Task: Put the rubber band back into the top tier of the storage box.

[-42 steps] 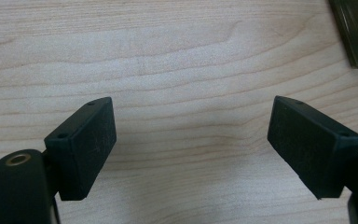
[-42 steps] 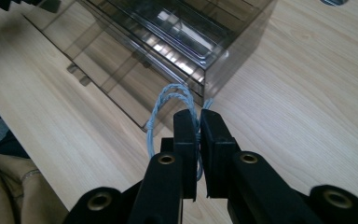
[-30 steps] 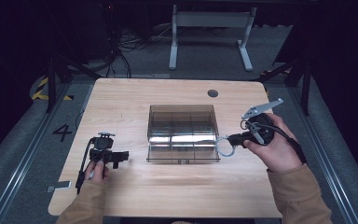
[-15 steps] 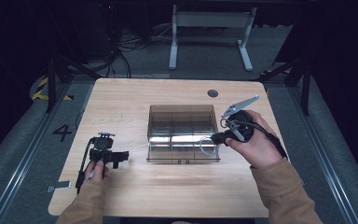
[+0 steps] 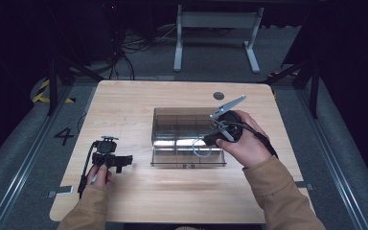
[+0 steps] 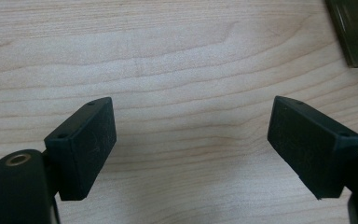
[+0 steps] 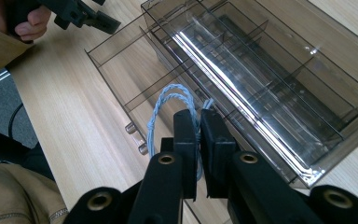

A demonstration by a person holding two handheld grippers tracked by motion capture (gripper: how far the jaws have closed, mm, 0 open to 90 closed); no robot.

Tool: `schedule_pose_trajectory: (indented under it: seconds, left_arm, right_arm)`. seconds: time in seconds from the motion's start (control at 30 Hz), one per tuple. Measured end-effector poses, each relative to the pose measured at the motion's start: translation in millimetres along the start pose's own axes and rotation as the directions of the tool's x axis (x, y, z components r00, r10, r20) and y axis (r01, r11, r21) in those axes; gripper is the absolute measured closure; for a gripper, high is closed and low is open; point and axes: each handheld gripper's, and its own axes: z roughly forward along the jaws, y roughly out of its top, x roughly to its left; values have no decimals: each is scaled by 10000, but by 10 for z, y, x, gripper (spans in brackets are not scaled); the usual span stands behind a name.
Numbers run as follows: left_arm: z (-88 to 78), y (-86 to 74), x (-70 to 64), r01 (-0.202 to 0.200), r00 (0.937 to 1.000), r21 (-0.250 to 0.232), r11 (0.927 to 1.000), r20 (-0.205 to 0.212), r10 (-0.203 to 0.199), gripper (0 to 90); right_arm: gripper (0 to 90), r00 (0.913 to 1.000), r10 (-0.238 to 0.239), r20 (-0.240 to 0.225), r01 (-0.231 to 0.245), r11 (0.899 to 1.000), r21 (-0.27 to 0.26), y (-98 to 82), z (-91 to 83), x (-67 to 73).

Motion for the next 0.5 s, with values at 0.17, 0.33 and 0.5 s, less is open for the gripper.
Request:
schedule_pose_trajectory:
  seconds: [0.17, 0.33, 0.5]
  left_arm:
    - [10, 6, -5, -40, 9999, -6, 10000, 167, 40, 162]
    - [19, 7, 0, 4, 9999, 25, 10000, 171, -5, 162]
    - [25, 5, -1, 55, 9998, 21, 10000, 183, -56, 162]
  right_arm:
    - [861, 10000, -42, -61, 43, 9999, 102, 32, 92, 1]
    - [860, 9997, -190, -184, 193, 9997, 165, 76, 195, 23]
    - [861, 9992, -264, -314, 274, 9991, 321, 105, 321, 37]
